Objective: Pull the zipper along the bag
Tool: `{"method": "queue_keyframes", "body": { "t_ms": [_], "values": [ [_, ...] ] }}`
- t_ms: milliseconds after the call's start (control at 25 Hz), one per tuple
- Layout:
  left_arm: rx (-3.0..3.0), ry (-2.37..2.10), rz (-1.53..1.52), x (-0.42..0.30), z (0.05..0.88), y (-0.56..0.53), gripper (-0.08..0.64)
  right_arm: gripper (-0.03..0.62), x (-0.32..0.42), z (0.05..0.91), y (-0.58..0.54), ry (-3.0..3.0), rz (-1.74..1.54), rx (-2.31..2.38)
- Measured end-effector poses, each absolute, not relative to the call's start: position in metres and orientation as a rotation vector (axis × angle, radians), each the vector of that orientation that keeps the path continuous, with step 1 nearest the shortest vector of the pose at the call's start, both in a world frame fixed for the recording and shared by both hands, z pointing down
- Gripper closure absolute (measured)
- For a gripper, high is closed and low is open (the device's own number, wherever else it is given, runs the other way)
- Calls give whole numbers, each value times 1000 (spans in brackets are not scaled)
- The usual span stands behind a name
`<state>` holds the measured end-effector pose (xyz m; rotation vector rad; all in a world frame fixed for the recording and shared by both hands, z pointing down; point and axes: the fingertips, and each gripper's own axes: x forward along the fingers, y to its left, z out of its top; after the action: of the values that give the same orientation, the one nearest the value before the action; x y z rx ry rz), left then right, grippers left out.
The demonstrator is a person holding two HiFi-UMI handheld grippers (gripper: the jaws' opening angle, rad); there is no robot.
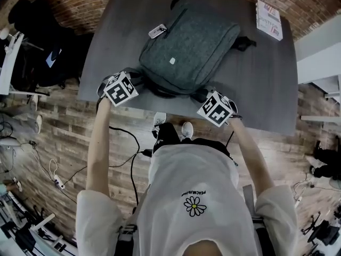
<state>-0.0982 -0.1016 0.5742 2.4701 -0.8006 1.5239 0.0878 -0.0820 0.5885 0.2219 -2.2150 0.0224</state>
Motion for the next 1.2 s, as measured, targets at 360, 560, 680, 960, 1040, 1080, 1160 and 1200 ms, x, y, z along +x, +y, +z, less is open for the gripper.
{"method": "queue_keyframes", "body": {
  "t_ms": [360,560,680,960,1040,1080,1160,1200],
  "values": [
    [2458,-757,1326,-96,582,-98,480,526,88,592,-84,-2213,26,210],
    [2428,-713,1312,-97,582,-97,509,537,87,592,-86,-2206,17,207],
    [2433,-732,1326,-94,584,-99,486,541,88,593,-86,-2208,22,206],
    [2428,-694,1275,-87,587,-105,492,552,89,593,-90,-2198,20,193],
    [2441,-660,1215,-84,588,-108,502,552,88,594,-90,-2195,23,189],
    [2447,-646,1173,-81,589,-110,502,552,88,595,-90,-2194,25,186],
    [2446,-623,1111,-79,591,-113,503,552,87,597,-89,-2187,28,182],
    [2440,-613,1100,-80,592,-113,502,552,87,597,-89,-2182,29,179]
  ]
}}
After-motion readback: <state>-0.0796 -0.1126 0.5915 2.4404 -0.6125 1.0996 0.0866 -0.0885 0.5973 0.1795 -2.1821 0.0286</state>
